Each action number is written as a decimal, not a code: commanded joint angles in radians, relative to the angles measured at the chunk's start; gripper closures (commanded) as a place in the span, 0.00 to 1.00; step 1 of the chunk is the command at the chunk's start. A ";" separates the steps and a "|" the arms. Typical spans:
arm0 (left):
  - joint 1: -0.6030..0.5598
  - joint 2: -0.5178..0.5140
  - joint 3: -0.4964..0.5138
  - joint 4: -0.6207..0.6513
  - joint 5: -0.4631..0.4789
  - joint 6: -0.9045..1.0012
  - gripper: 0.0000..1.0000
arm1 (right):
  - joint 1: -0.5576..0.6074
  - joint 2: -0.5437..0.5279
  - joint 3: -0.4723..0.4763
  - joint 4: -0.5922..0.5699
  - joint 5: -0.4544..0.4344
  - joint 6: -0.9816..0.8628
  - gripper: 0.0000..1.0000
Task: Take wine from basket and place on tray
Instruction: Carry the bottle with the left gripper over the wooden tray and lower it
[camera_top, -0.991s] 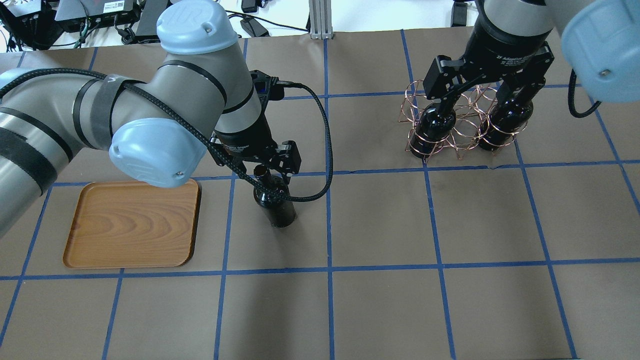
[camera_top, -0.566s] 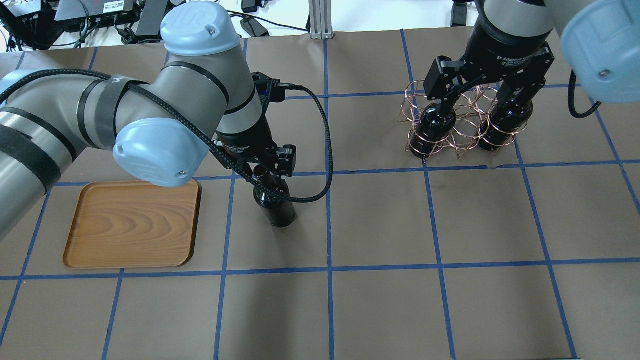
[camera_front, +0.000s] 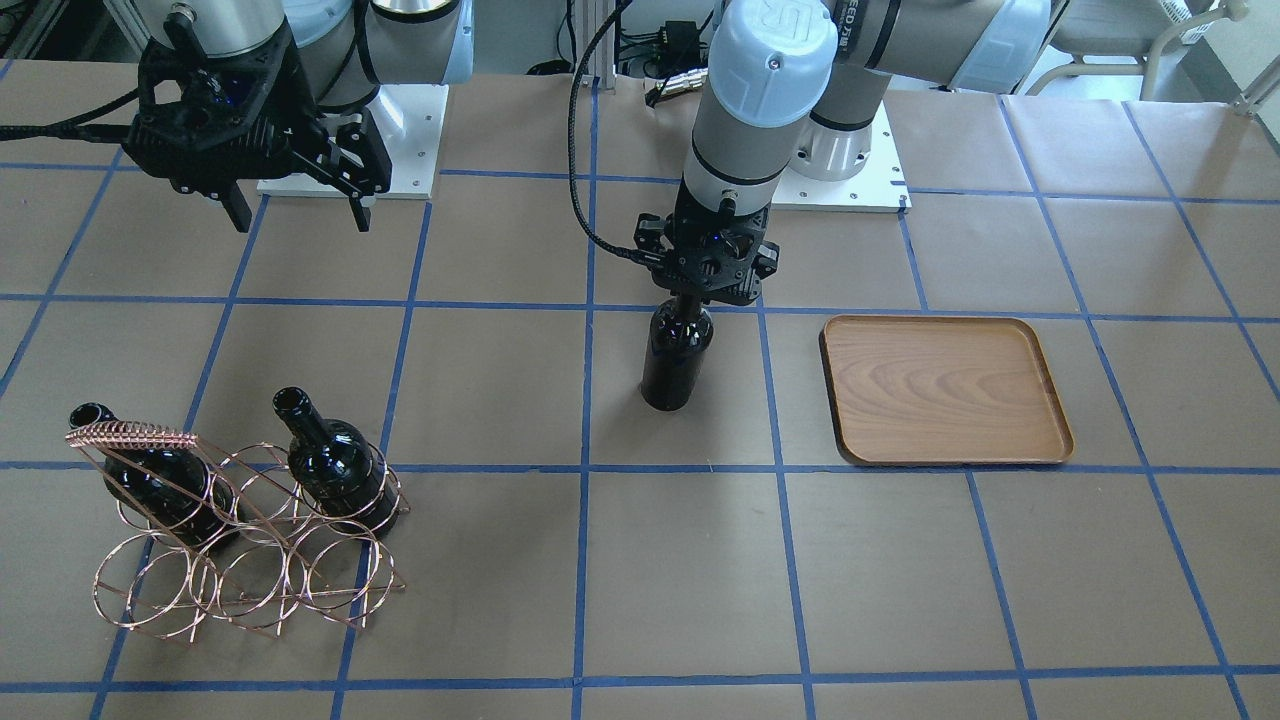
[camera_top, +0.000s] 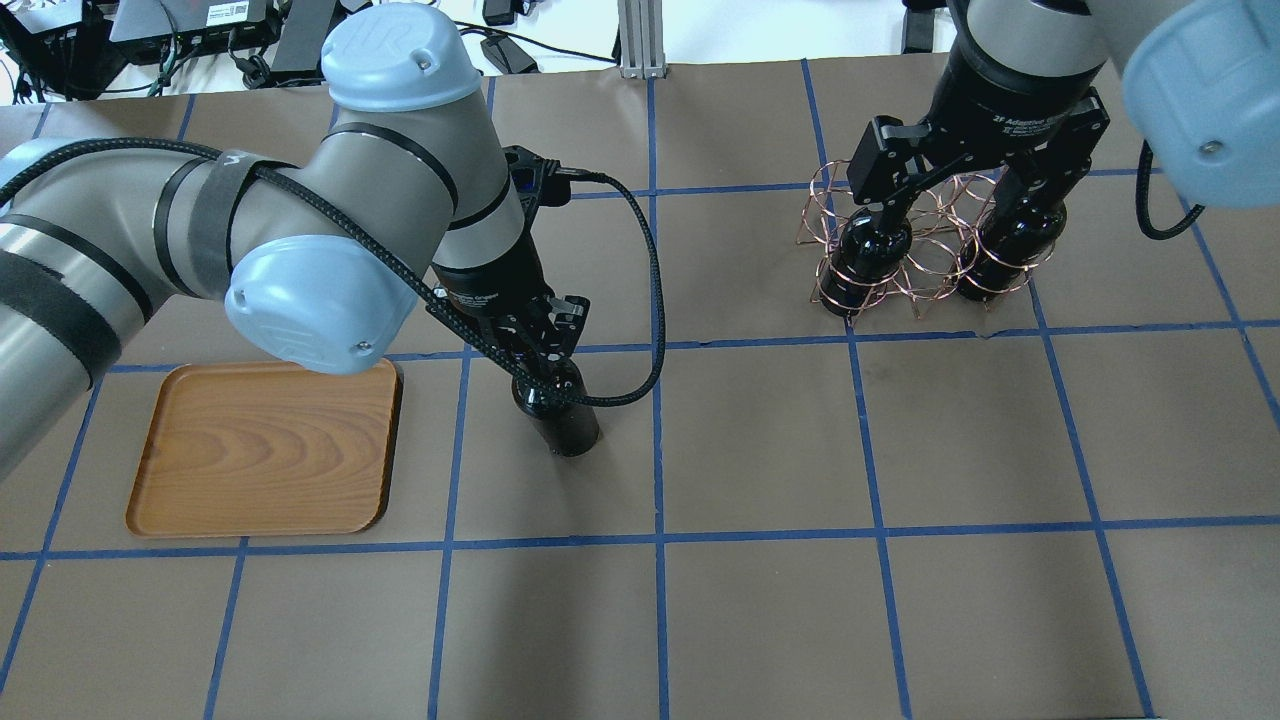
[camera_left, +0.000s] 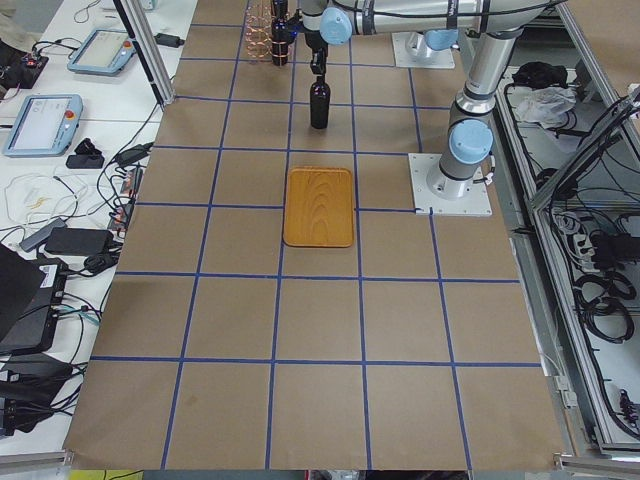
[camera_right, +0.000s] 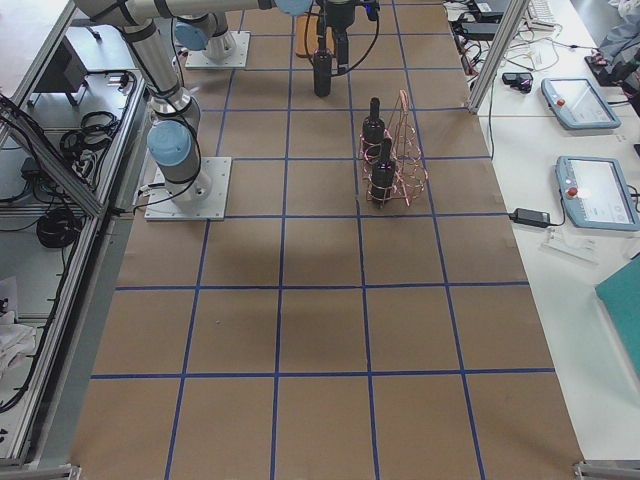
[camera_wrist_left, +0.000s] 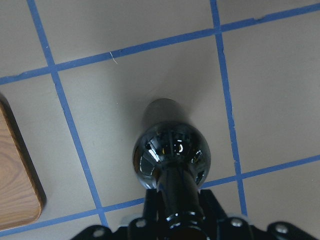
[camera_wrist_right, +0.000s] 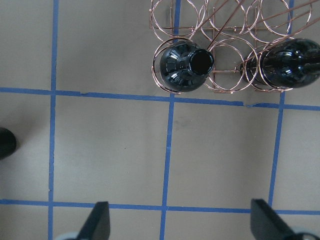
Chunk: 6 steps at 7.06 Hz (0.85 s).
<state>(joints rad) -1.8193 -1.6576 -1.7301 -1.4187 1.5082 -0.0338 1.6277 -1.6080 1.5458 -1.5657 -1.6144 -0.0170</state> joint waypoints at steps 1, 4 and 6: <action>0.017 0.015 0.026 -0.002 0.019 0.005 1.00 | 0.003 -0.006 0.005 -0.004 0.005 -0.003 0.00; 0.167 0.039 0.168 -0.130 0.161 0.191 1.00 | 0.001 -0.004 0.002 -0.011 0.018 -0.009 0.00; 0.263 0.059 0.168 -0.144 0.202 0.283 1.00 | 0.001 -0.006 0.002 -0.011 0.015 -0.011 0.00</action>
<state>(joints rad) -1.6229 -1.6113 -1.5682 -1.5502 1.6843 0.1767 1.6293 -1.6130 1.5481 -1.5756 -1.5987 -0.0260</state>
